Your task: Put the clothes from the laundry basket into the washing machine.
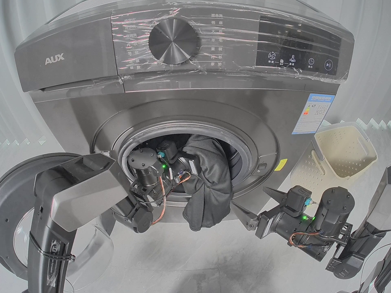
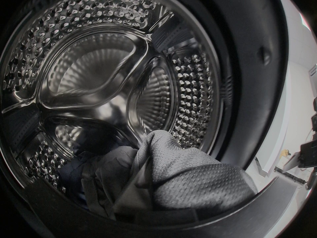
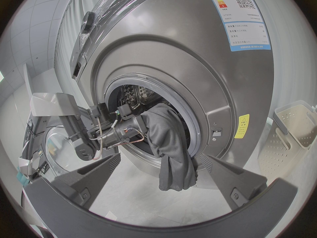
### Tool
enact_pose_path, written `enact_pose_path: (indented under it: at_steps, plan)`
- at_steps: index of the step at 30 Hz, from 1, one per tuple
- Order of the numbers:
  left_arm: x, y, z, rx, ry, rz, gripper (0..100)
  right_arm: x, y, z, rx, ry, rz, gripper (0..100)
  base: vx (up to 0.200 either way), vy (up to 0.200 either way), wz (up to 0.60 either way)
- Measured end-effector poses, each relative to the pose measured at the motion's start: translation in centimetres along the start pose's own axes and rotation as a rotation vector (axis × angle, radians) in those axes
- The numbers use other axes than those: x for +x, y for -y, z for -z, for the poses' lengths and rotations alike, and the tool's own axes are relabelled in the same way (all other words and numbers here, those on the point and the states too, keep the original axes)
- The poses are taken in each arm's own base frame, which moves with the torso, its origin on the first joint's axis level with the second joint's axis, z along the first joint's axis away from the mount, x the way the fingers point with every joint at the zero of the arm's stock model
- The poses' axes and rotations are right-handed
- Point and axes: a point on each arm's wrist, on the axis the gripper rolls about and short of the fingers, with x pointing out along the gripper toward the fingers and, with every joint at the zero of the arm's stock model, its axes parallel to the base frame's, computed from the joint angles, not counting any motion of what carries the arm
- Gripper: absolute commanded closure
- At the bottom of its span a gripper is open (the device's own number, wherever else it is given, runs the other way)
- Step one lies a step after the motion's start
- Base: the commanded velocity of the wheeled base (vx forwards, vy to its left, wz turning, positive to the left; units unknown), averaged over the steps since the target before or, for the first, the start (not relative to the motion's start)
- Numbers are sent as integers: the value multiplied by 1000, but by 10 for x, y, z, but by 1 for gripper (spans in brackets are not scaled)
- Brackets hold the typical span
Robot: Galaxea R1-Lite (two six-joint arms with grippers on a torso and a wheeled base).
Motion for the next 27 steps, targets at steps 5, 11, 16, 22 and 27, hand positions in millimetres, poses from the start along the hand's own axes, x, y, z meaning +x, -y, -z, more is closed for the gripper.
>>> enact_pose_path:
  at_steps: [5, 11, 16, 22, 27]
  plan:
    - [23, -7, 6, 0, 0, -54, 100, 0, 0, 0, -1, -2, 0, 0, 0, 0, 0]
    - [50, -15, 3, 2, 8, -121, 100, 1, 0, 1, 0, -4, 1, 0, 0, 0, 0]
    - [68, -21, -2, 4, 56, -180, 100, 1, 0, 1, 0, -4, 1, 0, 0, 0, 0]
    - [87, -33, -16, 3, 121, -253, 100, 1, 0, 1, 0, -5, 1, 0, 0, 0, 0]
    - [90, -41, -12, 3, 115, -282, 0, 1, 0, 2, 0, -6, 1, 0, 0, 0, 0]
